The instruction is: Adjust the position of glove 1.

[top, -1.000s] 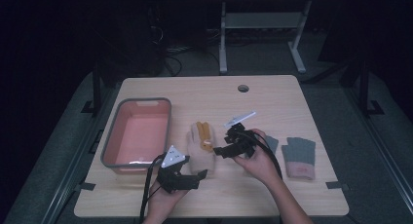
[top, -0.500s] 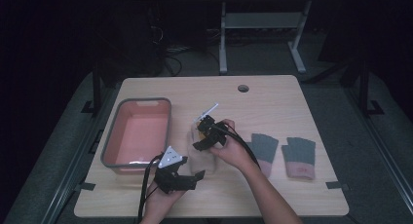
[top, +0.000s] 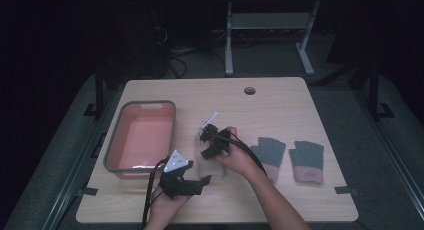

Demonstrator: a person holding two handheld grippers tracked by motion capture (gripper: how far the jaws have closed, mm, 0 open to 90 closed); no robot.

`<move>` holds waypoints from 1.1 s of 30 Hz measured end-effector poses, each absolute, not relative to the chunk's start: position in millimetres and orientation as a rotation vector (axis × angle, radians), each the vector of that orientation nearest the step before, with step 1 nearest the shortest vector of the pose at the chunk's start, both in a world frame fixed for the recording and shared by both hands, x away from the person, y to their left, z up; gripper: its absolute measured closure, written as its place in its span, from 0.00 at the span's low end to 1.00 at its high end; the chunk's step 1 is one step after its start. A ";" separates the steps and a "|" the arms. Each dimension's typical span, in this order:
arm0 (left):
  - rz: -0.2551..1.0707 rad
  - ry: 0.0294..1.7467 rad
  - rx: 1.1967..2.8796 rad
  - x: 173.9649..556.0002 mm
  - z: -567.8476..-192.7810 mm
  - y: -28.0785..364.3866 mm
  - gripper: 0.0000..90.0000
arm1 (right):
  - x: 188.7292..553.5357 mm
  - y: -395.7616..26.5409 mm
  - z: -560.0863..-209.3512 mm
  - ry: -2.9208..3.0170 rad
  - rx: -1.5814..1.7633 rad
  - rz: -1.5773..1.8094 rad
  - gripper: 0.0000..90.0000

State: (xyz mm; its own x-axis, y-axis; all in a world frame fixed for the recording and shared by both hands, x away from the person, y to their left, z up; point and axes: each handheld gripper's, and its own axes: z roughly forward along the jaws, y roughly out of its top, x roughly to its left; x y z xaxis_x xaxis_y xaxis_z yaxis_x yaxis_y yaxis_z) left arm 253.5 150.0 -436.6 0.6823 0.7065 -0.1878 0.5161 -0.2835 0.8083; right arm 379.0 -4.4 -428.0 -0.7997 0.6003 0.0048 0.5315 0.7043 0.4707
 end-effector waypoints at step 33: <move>-0.040 1.151 2.004 307.5 -452.6 110.8 0.26 | 344.1 -110.0 -424.5 2.613 1.436 1.019 0.39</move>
